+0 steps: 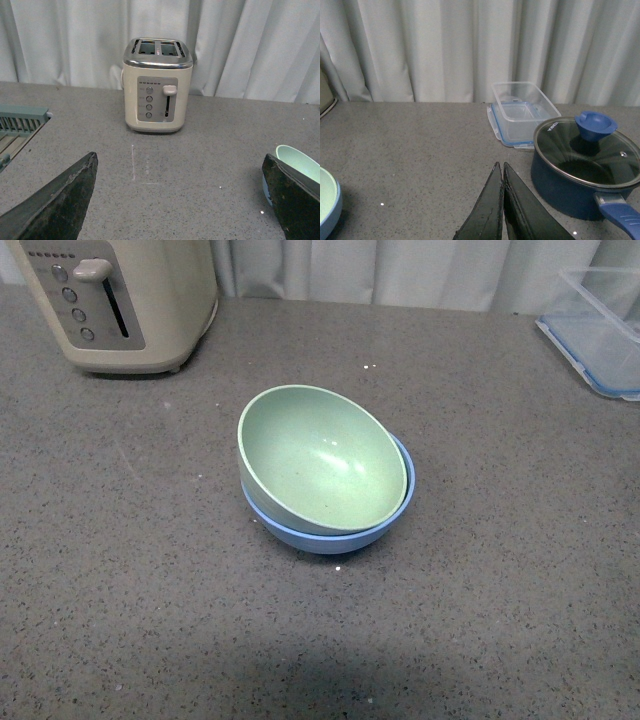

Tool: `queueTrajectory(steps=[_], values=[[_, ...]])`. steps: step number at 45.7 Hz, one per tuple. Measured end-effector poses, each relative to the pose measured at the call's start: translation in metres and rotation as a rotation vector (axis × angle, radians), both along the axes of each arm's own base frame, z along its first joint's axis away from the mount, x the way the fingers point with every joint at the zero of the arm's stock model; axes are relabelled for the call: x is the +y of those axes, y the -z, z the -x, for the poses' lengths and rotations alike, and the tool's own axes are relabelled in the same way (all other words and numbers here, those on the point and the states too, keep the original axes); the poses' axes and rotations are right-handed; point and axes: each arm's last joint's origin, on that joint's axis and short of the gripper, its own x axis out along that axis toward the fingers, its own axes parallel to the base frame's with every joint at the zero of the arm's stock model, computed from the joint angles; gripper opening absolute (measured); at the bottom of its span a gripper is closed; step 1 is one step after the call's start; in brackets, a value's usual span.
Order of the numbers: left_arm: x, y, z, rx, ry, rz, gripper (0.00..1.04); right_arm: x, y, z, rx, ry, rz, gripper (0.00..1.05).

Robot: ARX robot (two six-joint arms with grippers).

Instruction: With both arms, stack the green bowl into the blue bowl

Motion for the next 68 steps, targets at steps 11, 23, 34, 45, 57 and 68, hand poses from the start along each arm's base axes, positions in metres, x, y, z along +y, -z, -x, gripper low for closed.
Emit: queueTrajectory(steps=[11,23,34,45,57,68], values=[[0.0,0.0,0.0,0.0,0.0,0.0,0.98,0.0,-0.004,0.01,-0.017,-0.002,0.0,0.01],[0.0,0.0,0.0,0.0,0.0,0.0,0.98,0.0,-0.004,0.019,-0.02,-0.002,0.0,0.01],[0.0,0.0,0.0,0.0,0.0,0.0,0.98,0.0,-0.004,0.025,-0.02,-0.002,0.0,0.01],[0.0,0.0,0.0,0.0,0.0,0.0,0.98,0.0,0.001,0.034,0.018,-0.003,0.0,0.01],[0.0,0.0,0.0,0.0,0.0,0.0,0.98,0.0,-0.001,0.037,-0.016,-0.004,0.001,0.02],[0.0,0.0,0.0,0.0,0.0,0.0,0.98,0.0,-0.001,0.037,-0.012,-0.005,0.0,0.58]])
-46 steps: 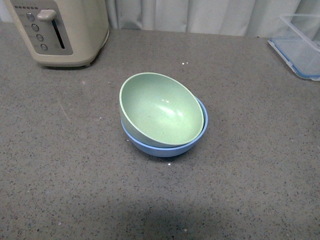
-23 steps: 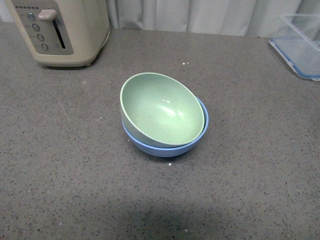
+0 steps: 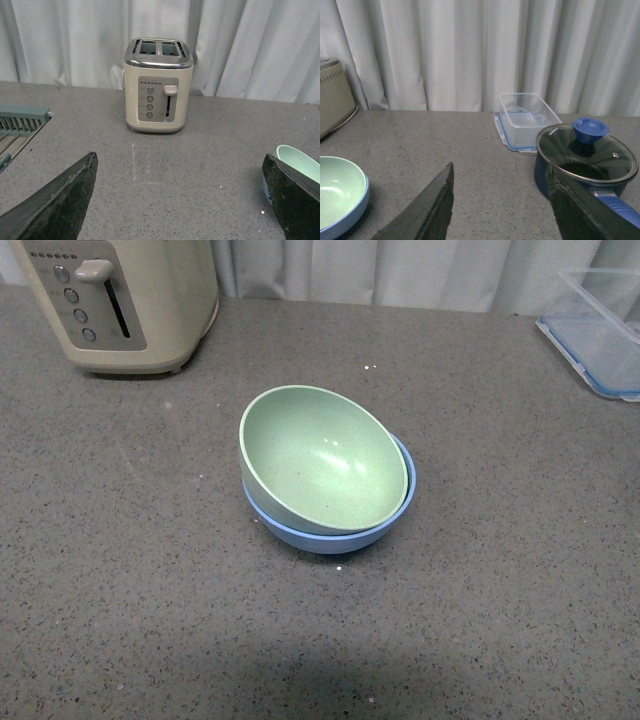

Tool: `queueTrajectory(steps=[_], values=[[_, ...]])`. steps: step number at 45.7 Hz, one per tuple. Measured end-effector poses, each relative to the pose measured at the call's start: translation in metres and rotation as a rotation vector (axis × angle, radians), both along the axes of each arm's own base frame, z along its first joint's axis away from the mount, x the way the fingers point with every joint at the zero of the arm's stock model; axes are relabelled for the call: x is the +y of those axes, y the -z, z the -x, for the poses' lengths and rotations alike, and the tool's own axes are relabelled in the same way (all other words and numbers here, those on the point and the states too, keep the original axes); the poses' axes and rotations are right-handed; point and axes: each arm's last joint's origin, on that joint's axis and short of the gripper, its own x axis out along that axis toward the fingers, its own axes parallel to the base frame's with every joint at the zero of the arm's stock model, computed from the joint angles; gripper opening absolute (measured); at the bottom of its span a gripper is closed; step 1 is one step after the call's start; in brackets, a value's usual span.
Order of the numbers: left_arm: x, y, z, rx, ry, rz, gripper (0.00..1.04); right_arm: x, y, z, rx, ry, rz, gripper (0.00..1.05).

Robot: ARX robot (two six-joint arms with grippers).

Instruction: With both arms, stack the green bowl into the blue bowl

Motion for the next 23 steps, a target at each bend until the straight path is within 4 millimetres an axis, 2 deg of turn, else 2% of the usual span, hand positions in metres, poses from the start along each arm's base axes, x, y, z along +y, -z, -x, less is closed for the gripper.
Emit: queueTrajectory(steps=[11,23], values=[[0.0,0.0,0.0,0.0,0.0,0.0,0.98,0.0,0.0,0.0,0.0,0.0,0.0,0.97],[0.0,0.0,0.0,0.0,0.0,0.0,0.98,0.0,0.0,0.0,0.0,0.0,0.0,0.96]])
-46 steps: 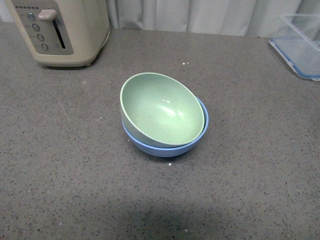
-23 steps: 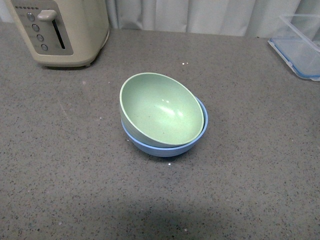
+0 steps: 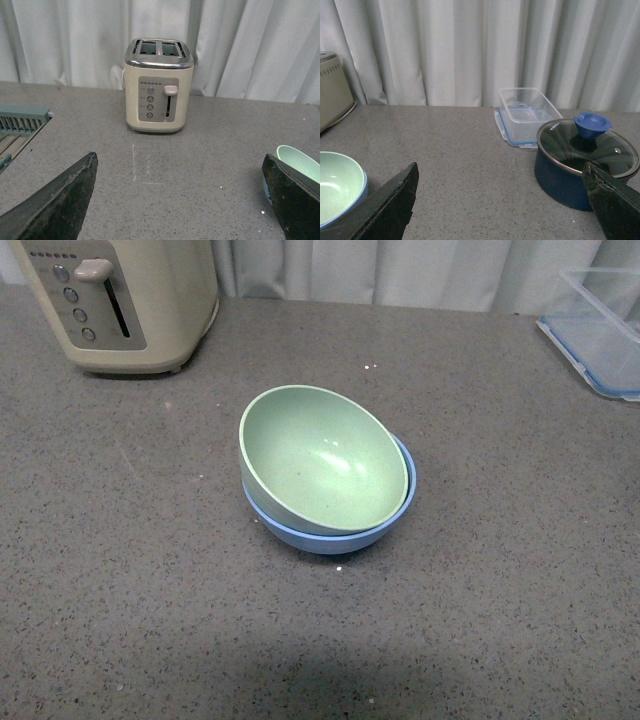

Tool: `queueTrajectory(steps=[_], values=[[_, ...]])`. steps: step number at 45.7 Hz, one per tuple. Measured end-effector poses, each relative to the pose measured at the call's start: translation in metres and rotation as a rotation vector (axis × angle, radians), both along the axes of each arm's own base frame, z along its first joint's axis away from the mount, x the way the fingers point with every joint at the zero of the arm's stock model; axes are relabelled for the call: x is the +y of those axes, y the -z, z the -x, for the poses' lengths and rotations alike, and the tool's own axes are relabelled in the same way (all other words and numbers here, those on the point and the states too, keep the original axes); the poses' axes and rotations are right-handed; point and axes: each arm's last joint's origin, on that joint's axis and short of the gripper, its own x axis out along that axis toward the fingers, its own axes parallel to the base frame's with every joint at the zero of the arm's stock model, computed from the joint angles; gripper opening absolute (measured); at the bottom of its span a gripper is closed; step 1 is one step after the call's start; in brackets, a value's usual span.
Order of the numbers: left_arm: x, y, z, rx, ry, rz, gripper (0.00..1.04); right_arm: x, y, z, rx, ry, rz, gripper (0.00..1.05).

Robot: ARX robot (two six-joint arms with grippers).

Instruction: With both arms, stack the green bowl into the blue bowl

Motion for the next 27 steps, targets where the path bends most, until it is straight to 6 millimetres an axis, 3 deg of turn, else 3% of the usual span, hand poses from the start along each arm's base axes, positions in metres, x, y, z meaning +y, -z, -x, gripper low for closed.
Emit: queueTrajectory(steps=[27], values=[[0.0,0.0,0.0,0.0,0.0,0.0,0.98,0.0,0.0,0.0,0.0,0.0,0.0,0.96]])
